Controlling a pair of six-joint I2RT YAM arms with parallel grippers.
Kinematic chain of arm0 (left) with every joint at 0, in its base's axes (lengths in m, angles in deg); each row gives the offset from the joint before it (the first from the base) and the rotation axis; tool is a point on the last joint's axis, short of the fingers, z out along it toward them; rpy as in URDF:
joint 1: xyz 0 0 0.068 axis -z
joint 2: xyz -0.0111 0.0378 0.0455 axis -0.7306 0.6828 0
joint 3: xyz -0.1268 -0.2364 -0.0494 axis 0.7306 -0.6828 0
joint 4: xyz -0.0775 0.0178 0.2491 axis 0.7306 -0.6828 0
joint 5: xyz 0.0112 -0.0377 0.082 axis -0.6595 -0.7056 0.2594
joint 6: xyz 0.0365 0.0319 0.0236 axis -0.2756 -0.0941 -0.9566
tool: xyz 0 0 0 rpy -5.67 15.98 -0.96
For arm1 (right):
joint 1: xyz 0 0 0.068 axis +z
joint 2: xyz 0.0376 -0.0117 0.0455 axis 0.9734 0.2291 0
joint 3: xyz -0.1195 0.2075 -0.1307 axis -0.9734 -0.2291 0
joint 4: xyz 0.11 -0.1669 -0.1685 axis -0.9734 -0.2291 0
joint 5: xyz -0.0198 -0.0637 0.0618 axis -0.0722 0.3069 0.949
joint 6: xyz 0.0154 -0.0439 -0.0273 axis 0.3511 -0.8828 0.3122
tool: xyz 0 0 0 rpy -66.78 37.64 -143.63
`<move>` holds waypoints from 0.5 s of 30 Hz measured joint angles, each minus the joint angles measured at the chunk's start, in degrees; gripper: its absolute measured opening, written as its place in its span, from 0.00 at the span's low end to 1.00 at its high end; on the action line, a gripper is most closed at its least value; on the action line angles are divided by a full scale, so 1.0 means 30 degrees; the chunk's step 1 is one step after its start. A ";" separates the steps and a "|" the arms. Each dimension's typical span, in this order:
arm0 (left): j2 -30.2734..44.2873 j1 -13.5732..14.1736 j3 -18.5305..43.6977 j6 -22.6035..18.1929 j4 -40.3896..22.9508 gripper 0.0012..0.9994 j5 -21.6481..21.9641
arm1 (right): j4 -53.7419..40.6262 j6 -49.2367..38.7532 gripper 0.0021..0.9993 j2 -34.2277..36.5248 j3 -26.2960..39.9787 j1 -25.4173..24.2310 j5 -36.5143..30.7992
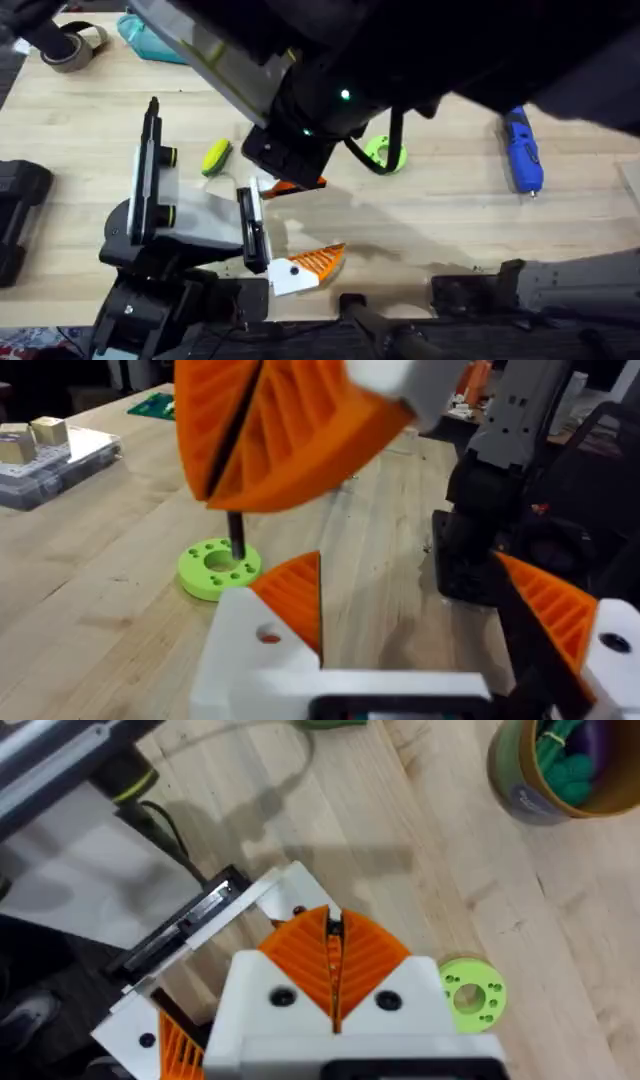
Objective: Pick up the gripper from the table and insert it into the empty holder that is missing its gripper. Then pick up a screw, insert it into the mounting hole, and use the screwdriver to tighten it. Finally, clean up the table by picking up the vegetable and placing it into the bucket.
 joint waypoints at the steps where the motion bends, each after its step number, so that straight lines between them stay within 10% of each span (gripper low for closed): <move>1: -0.0007 0.0000 0.0000 -0.0007 0.0000 0.99 0.0000 | 0.0004 0.0025 0.01 -0.0008 -0.0063 0.0022 -0.0036; 15: -0.0007 0.0000 0.0000 -0.0005 0.0000 0.99 0.0000 | 0.0321 0.0155 0.01 -0.0593 -0.0530 0.0707 -0.0147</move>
